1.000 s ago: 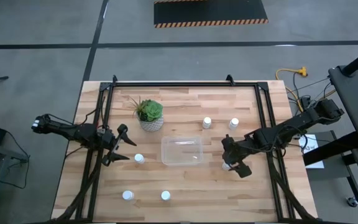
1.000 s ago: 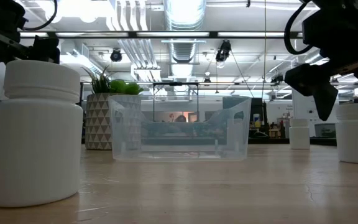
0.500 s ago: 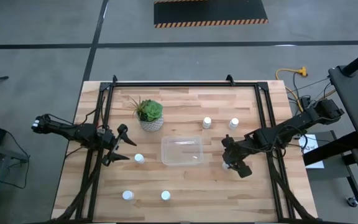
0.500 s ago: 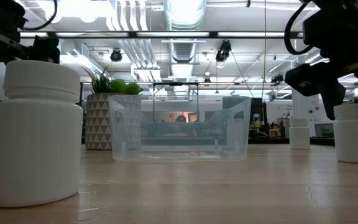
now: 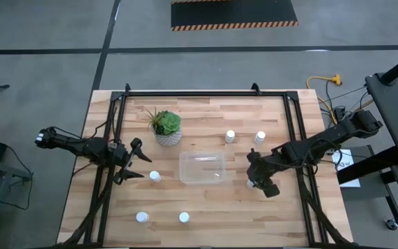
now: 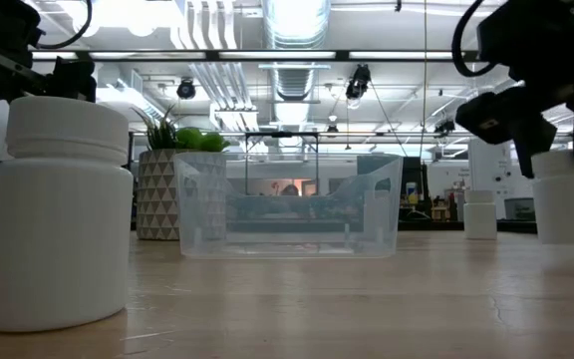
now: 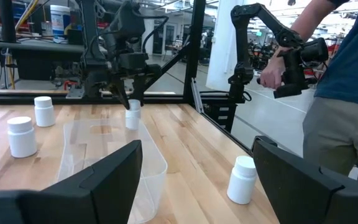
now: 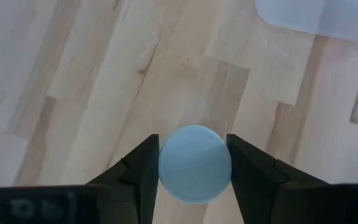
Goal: Pick and place pill bottles into a basket
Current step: Put the white pill bottle into the transparent bin
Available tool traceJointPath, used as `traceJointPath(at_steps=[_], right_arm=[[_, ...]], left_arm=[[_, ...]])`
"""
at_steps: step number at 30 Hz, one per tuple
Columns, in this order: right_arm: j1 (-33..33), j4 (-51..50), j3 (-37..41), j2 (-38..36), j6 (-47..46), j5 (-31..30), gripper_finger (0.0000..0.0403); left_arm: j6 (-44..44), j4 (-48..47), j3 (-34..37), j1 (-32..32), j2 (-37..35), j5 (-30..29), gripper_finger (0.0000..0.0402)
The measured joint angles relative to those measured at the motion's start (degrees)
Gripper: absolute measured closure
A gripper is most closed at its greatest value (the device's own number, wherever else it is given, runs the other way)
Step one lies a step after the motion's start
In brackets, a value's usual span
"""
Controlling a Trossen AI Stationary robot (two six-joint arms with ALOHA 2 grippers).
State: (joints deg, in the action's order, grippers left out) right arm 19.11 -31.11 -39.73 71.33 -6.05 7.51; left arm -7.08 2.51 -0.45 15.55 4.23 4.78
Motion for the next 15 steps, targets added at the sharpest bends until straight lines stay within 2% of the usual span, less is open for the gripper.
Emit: traceJointPath(at_steps=[8, 15], right_arm=[[-1.39, -9.26, -6.28, 0.0, -7.38, -0.03, 0.0255], [-2.05, -10.17, -11.7, 0.0, -9.85, -2.65, 0.0255]], left_arm=[[0.0, 0.0, -0.01, 0.01, -0.01, -0.2, 0.0112], [0.01, 0.0, 0.0, 0.0, 0.0, -0.16, 0.0112]])
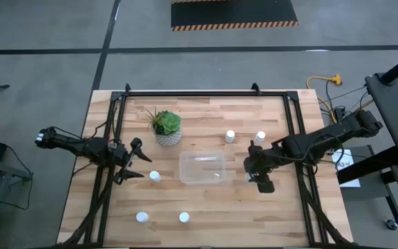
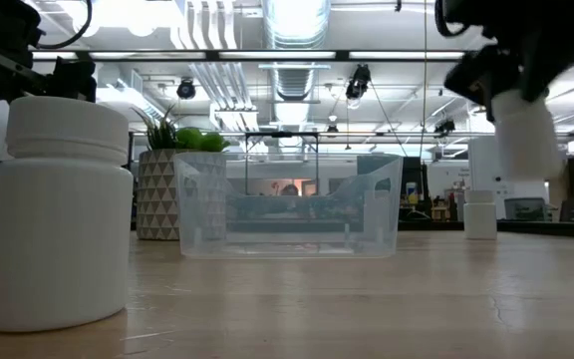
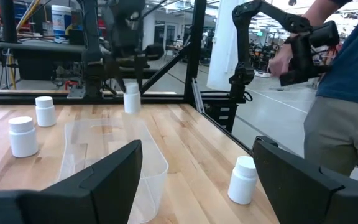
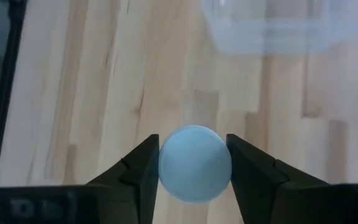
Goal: Pick and place pill bottles into a basket
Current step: Put the white pill bottle into the transparent bin
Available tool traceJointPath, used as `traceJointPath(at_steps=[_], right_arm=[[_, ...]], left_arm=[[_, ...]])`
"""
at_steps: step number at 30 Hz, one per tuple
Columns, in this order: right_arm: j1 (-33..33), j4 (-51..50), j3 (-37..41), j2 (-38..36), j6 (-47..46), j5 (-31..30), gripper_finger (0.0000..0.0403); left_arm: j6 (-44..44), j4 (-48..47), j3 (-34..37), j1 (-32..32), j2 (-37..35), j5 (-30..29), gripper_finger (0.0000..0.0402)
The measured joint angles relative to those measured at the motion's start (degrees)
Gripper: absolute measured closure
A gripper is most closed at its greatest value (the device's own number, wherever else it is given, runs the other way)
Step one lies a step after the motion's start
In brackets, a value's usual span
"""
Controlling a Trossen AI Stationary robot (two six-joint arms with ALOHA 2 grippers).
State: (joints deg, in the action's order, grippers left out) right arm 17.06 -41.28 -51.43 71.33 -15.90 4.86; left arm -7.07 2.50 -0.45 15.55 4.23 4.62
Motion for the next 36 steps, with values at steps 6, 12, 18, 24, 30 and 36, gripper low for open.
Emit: traceJointPath(at_steps=[6, 12, 18, 24, 30, 36], right_arm=[[-0.65, -8.1, -8.22, 2.97, 0.09, -4.39, 0.0255], [-1.89, -15.13, -19.71, 12.71, 3.05, -5.1, 0.0255], [-2.13, -15.67, -30.37, 20.84, 4.39, -5.88, 0.0255], [-2.12, -15.16, -37.87, 26.09, 7.05, -7.9, 0.0255], [-2.92, -12.05, -37.66, 28.33, 8.24, -8.09, 0.0255], [-4.29, -9.01, -35.38, 28.26, 8.2, -7.98, 0.0255]], left_arm=[[-0.01, 0.03, -0.01, 0.01, 0.01, 0.05, 0.0112], [0.0, -0.09, -0.02, 0.0, -0.05, 0.24, 0.0112], [-0.01, 0.01, -0.02, 0.0, -0.09, 0.22, 0.0112], [-0.01, 0.0, -0.02, 0.0, -0.11, 0.22, 0.0112], [0.0, -0.02, 0.0, 0.0, -0.13, 0.2, 0.0112], [-0.02, -0.05, -0.02, 0.0, 0.02, 0.2, 0.0112]])
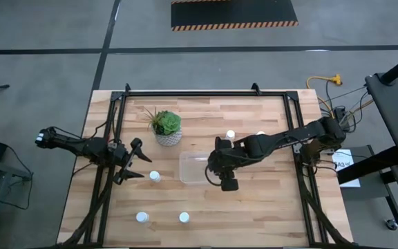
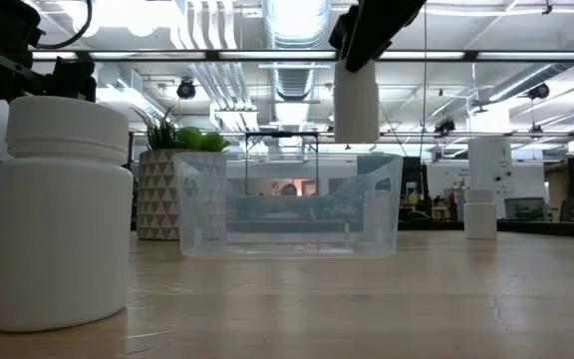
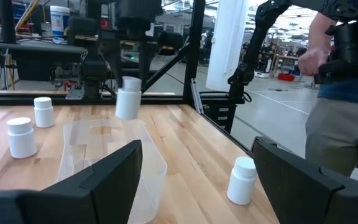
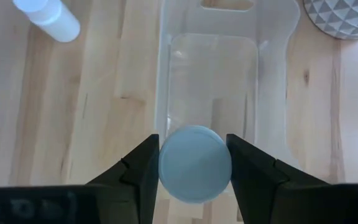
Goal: Pick and place pill bottles into a basket
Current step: Put the white pill bottle into the transparent bin
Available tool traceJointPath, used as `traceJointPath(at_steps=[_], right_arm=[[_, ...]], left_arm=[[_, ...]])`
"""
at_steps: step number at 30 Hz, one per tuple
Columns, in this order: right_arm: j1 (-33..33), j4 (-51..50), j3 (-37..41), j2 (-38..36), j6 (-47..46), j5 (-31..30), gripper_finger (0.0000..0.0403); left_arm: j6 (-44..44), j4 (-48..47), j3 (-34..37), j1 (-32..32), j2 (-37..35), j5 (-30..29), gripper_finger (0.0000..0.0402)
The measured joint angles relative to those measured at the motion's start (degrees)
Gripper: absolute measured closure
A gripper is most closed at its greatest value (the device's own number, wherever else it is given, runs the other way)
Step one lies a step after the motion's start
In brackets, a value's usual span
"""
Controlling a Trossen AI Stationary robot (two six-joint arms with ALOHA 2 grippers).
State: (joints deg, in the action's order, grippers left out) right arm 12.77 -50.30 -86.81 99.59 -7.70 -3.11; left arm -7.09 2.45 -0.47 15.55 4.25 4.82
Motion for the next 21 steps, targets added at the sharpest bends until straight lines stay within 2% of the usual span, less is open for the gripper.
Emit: traceJointPath(at_steps=[21], right_arm=[[-2.32, 13.69, 13.92, -0.11, -1.21, 3.37, 0.0255]], left_arm=[[0.01, 0.07, 0.01, 0.0, -0.02, -0.04, 0.0112]])
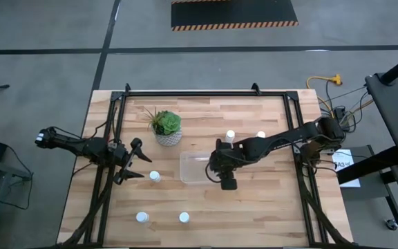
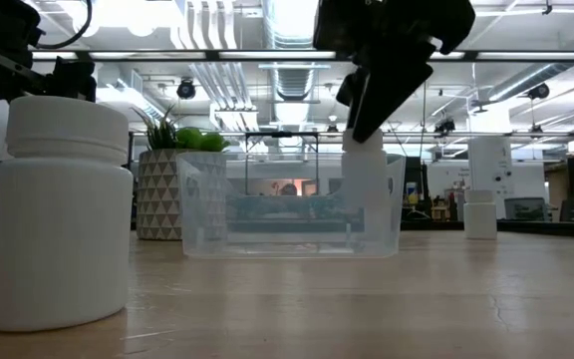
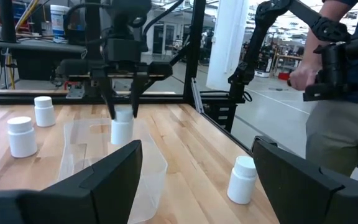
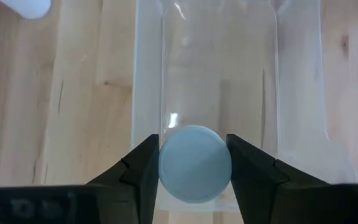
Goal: Pick and place pill bottles into a basket
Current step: Put the white pill bottle into the transparent bin
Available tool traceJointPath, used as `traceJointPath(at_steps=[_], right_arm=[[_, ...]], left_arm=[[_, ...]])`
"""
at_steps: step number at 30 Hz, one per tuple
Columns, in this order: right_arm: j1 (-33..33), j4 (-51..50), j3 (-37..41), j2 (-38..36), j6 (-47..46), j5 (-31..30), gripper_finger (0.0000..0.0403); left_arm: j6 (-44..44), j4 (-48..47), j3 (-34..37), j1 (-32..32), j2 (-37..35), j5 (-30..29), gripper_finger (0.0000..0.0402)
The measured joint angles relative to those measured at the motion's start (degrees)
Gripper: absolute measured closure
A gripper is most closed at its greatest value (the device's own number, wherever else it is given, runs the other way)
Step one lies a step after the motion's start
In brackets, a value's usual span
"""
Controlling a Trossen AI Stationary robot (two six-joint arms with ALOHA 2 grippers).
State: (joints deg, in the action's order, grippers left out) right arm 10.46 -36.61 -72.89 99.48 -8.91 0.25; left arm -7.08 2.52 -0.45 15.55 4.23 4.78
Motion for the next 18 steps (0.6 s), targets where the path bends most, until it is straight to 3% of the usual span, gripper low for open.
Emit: traceJointPath(at_steps=[18], right_arm=[[0.03, 5.15, 3.92, 0.0, 0.33, 2.9, 0.0255]], left_arm=[[0.0, -0.01, 0.0, 0.0, 0.09, 0.0, 0.0112]])
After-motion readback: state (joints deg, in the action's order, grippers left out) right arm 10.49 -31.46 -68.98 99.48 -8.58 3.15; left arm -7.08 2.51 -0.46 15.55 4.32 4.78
